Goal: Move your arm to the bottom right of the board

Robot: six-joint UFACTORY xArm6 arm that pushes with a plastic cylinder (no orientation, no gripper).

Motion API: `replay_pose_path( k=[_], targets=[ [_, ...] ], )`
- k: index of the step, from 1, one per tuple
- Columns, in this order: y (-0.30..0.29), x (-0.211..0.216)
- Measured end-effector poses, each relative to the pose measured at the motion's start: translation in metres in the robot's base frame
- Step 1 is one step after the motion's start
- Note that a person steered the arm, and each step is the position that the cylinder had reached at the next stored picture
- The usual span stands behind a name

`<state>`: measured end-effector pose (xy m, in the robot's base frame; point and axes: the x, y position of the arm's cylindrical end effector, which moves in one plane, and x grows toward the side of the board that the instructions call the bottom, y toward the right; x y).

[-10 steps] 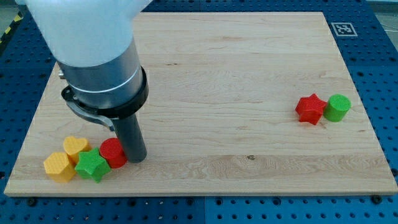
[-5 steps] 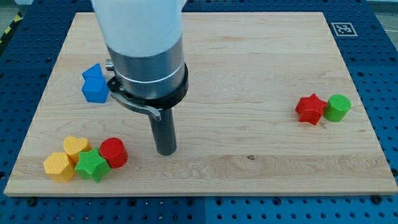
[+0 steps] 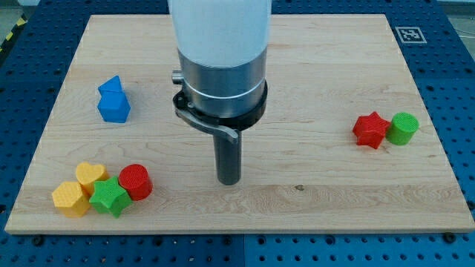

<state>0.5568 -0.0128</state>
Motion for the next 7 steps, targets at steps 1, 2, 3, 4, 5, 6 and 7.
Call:
replay_pose_path(
  k=[1,2,3,4,5,6,7],
  targets=[
    [0.025,0.000],
    [0.037,0.000],
    [0.038,0.000],
    [0.042,0.000],
    [0.047,0.000],
    [0.053,0.000],
    [0.054,0.000]
  ],
)
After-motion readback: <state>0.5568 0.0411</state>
